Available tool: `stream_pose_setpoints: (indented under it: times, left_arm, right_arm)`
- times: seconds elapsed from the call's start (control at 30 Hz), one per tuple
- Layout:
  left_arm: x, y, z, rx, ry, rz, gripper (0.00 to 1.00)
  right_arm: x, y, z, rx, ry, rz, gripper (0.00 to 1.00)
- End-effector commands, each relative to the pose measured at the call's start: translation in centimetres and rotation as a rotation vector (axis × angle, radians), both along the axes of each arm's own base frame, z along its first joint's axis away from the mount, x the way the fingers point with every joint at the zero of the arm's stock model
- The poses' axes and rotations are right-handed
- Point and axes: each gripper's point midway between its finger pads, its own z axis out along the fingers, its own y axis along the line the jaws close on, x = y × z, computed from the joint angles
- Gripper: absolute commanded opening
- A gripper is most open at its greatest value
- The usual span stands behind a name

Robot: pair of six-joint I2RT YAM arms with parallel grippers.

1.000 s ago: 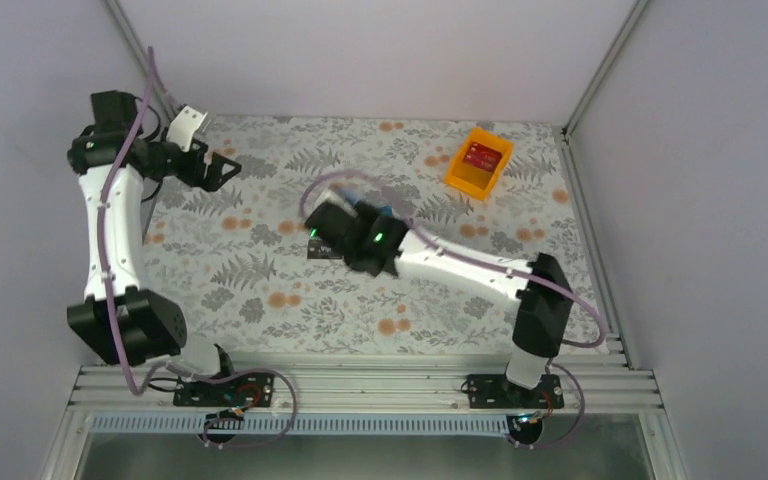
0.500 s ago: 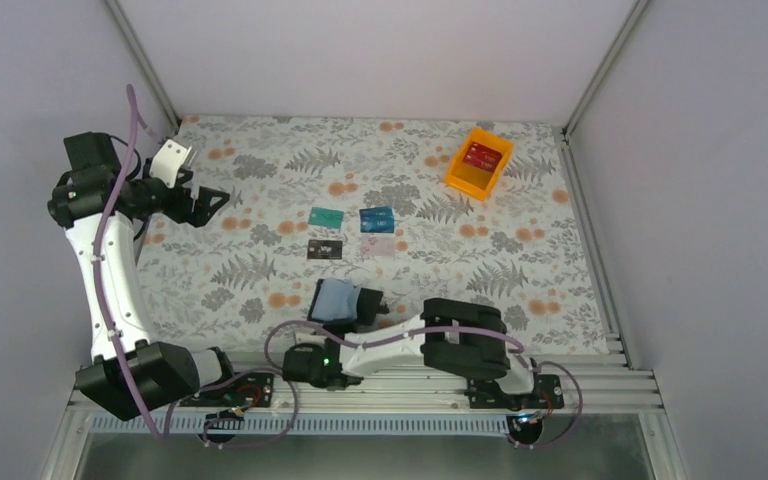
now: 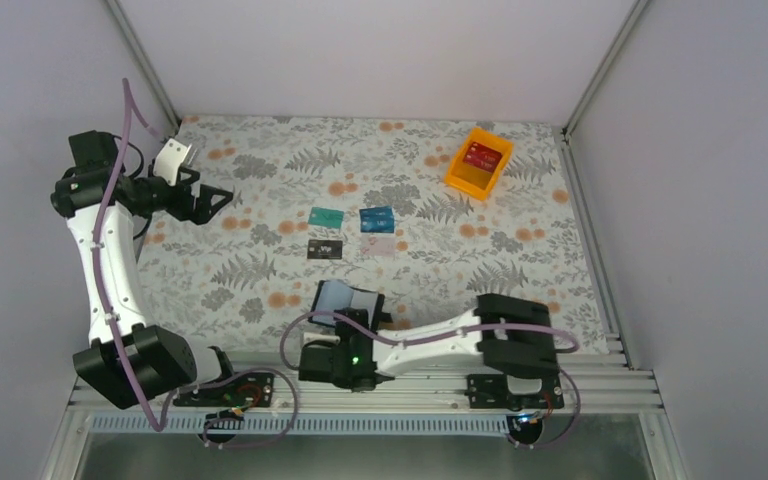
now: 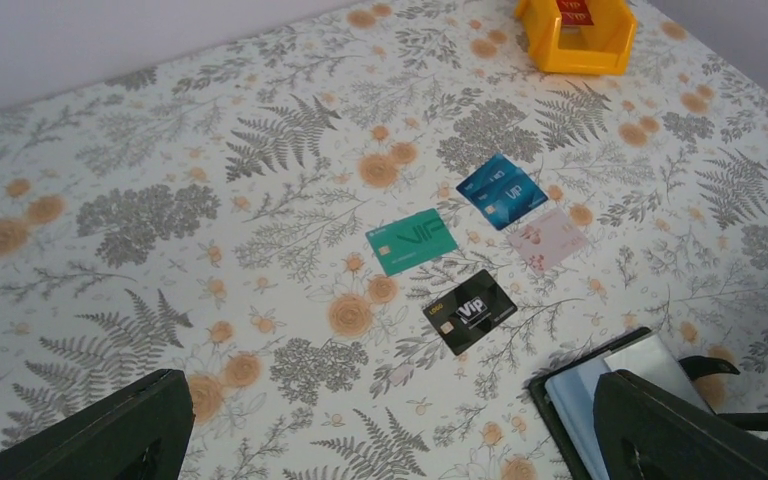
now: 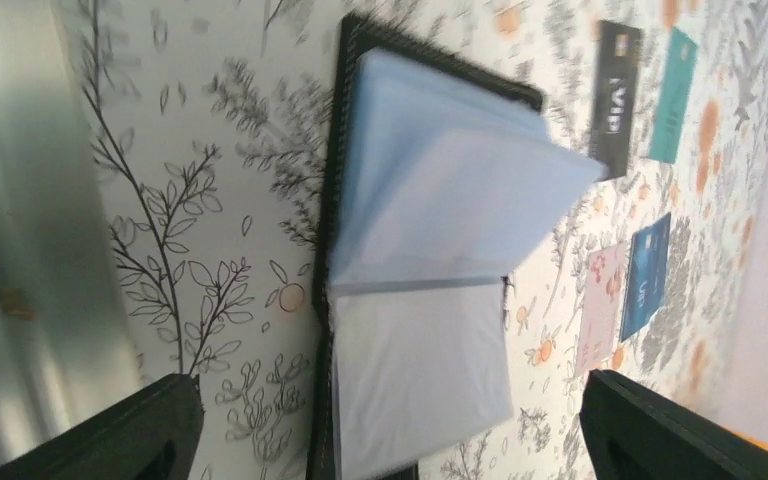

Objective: Take the credit cards out of the card holder

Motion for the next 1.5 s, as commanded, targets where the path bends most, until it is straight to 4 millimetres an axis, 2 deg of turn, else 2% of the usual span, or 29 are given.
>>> stream_pose_setpoints:
  times: [0.0,0.03,0.07,0.1,0.13,0.2,0.23,0.27,0.3,0.37,0.43,0.5,0.57,0.6,0.67,0.7,0.73,0.83,0.93,1.07,1.1,1.2,1.33,1.47]
  left_arm:
    - [0.6,-0.1,-0.2,-0.043,-0.01,-0.014,1.0]
    - [1.0,0.0,-0.4,-0.048,-0.009,-0.007,1.0]
    - [1.3,0.2,-0.6,-0.052,-0.008,0.004,1.0]
    - [1.8,0.5,-0.8,-0.055,-0.01,0.021,1.0]
    - [2.3,0.9,-1.2,-0.059,-0.009,0.041,1.0]
    - [3.6,1.7,-1.6,-0.071,-0.026,0.096,1.0]
    - [3.8,1.7,-2.0,-0.088,-0.031,0.114,1.0]
    - [4.1,1.8,-2.1,-0.1,-0.047,0.132,1.0]
    - [4.3,2.1,-2.3,-0.098,-0.068,0.158,1.0]
    - [4.9,2.9,-2.9,-0.094,-0.108,0.225,1.0]
    - [5.6,4.1,-3.7,-0.097,-0.141,0.316,1.0]
    - [6.3,5.4,-5.1,-0.098,-0.158,0.449,1.0]
    - [6.3,5.4,-6.7,-0.077,-0.178,0.524,1.0]
    - [6.5,5.3,-6.6,-0.058,-0.218,0.547,1.0]
    - [6.8,5.1,-6.0,-0.028,-0.29,0.595,1.0]
    - [7.4,5.4,-6.4,-0.015,-0.289,0.641,1.0]
    - [8.0,6.1,-6.9,0.009,-0.296,0.7,1.0]
    - [9.2,5.3,-9.3,0.021,-0.308,0.746,1.0]
    - [9.3,2.8,-10.6,-0.018,-0.403,0.674,1.0]
    - [9.0,0.8,-13.5,0.043,-0.468,0.636,1.0]
    - [8.9,0.2,-14.6,0.061,-0.457,0.619,1.0]
    - [8.4,-1.0,-15.7,0.103,-0.51,0.587,1.0]
    - [9.0,0.1,-15.5,0.152,-0.59,0.635,1.0]
    - [10.7,0.9,-17.5,0.136,-0.501,0.621,1.0]
  right_arm:
    - [-0.9,2.4,8.2,0.334,0.113,0.016,1.0]
    - [-0.4,3.1,11.4,0.474,0.176,0.02,1.0]
    - [1.0,3.4,14.4,0.619,0.231,0.002,1.0]
    - [3.8,2.5,17.6,0.766,0.262,-0.044,1.0]
    - [7.1,0.7,20.4,0.907,0.259,-0.109,1.0]
    - [12.6,-4.5,25.2,1.148,0.188,-0.217,1.0]
    - [14.6,-7.1,26.9,1.247,0.144,-0.256,1.0]
    - [17.5,-11.0,27.8,1.325,0.071,-0.337,1.0]
    - [19.1,-13.8,28.6,1.387,0.03,-0.369,1.0]
    - [22.0,-18.8,28.3,1.453,-0.032,-0.476,1.0]
    - [24.7,-23.8,26.9,1.498,-0.112,-0.625,1.0]
    - [26.3,-28.6,25.1,1.546,-0.203,-0.76,1.0]
    - [26.6,-33.0,23.8,1.615,-0.308,-0.85,1.0]
    - [26.4,-35.0,22.9,1.636,-0.37,-0.88,1.0]
    - [25.1,-37.8,21.9,1.7,-0.503,-0.877,1.0]
    - [24.3,-38.8,21.1,1.713,-0.558,-0.88,1.0]
    - [23.7,-39.6,19.6,1.705,-0.592,-0.906,1.0]
    - [23.9,-40.2,16.9,1.632,-0.594,-0.948,1.0]
    - [24.1,-40.2,14.0,1.572,-0.547,-0.989,1.0]
    - [23.5,-39.1,12.0,1.546,-0.512,-0.923,1.0]
    - [23.7,-39.2,11.6,1.55,-0.506,-0.936,1.0]
    - [24.4,-39.3,11.8,1.525,-0.517,-0.929,1.0]
    - [24.2,-39.6,12.2,1.506,-0.565,-0.906,1.0]
    - [24.3,-39.7,11.7,1.498,-0.586,-0.894,1.0]
